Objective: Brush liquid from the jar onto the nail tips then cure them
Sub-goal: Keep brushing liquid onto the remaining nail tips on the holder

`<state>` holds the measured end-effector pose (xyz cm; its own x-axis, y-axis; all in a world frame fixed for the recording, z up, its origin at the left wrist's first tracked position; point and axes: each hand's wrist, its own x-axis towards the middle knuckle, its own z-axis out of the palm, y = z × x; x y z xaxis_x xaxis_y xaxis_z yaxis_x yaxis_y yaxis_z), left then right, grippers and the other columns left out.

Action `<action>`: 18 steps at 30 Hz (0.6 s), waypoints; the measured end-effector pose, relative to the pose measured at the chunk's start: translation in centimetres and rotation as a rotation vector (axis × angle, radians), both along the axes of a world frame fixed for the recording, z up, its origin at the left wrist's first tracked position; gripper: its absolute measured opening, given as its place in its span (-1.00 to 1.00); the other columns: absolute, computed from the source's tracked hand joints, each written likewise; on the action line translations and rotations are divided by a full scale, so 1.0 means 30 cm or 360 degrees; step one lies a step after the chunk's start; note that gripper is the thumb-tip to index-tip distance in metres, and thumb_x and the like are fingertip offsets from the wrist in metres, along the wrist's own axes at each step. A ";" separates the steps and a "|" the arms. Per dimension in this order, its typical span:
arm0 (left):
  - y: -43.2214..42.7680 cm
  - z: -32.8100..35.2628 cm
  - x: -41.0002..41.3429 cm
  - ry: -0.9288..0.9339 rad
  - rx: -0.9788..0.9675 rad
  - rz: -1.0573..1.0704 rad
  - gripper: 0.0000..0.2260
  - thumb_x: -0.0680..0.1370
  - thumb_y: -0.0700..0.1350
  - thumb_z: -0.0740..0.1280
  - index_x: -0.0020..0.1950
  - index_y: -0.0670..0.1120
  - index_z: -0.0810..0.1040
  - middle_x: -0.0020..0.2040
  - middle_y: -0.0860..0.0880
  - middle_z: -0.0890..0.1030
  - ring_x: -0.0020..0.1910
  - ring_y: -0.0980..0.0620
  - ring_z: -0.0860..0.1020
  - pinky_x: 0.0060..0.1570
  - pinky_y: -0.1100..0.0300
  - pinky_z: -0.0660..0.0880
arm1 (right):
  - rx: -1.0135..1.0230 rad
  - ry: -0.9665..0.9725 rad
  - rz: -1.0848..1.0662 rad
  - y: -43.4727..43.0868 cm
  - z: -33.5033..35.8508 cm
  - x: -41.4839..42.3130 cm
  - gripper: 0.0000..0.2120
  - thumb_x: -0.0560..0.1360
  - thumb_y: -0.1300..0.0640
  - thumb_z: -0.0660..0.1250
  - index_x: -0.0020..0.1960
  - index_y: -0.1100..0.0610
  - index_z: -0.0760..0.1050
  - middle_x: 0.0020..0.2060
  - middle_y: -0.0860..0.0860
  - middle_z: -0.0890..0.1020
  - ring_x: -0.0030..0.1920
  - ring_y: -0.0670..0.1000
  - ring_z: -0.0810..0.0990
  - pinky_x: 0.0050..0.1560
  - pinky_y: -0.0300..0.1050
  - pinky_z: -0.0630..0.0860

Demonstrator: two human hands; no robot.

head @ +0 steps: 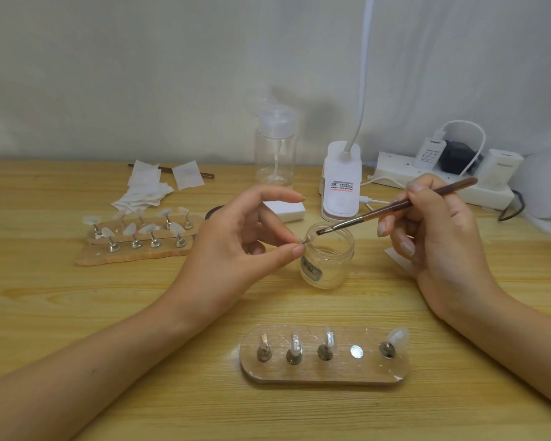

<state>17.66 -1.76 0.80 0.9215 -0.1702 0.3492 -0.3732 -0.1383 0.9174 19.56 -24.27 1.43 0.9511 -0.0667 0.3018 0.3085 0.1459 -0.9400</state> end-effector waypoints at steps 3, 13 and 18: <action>0.000 0.000 0.000 0.0028 -0.0019 -0.0003 -0.57 0.44 -0.30 0.53 0.22 0.04 0.57 -0.23 -0.02 0.64 -0.17 0.05 0.66 -0.23 -0.05 0.48 | -0.0005 -0.0120 0.0105 0.009 0.001 -0.005 -0.78 0.62 0.07 0.16 -0.19 0.07 0.38 -0.41 0.07 0.61 -0.54 -0.06 0.31 -0.48 -0.10 0.11; 0.000 0.008 -0.007 0.0064 -0.0020 0.0004 -0.56 0.41 -0.21 0.55 0.23 0.08 0.57 -0.23 -0.01 0.65 -0.13 -0.01 0.69 -0.06 -0.25 0.52 | -0.0025 -0.0108 0.0108 0.008 0.000 -0.008 -0.78 0.63 0.06 0.16 -0.19 0.06 0.38 -0.41 0.08 0.61 -0.54 -0.05 0.30 -0.45 -0.04 0.09; 0.004 0.010 -0.009 0.0090 -0.0042 -0.0019 -0.53 0.35 -0.09 0.55 0.23 0.08 0.56 -0.21 -0.02 0.67 -0.13 -0.04 0.69 -0.02 -0.17 0.57 | -0.0042 0.0017 0.0016 0.003 -0.004 0.000 -0.77 0.66 0.12 0.15 -0.18 0.08 0.38 -0.43 0.09 0.60 -0.57 -0.07 0.27 -0.57 -0.27 0.13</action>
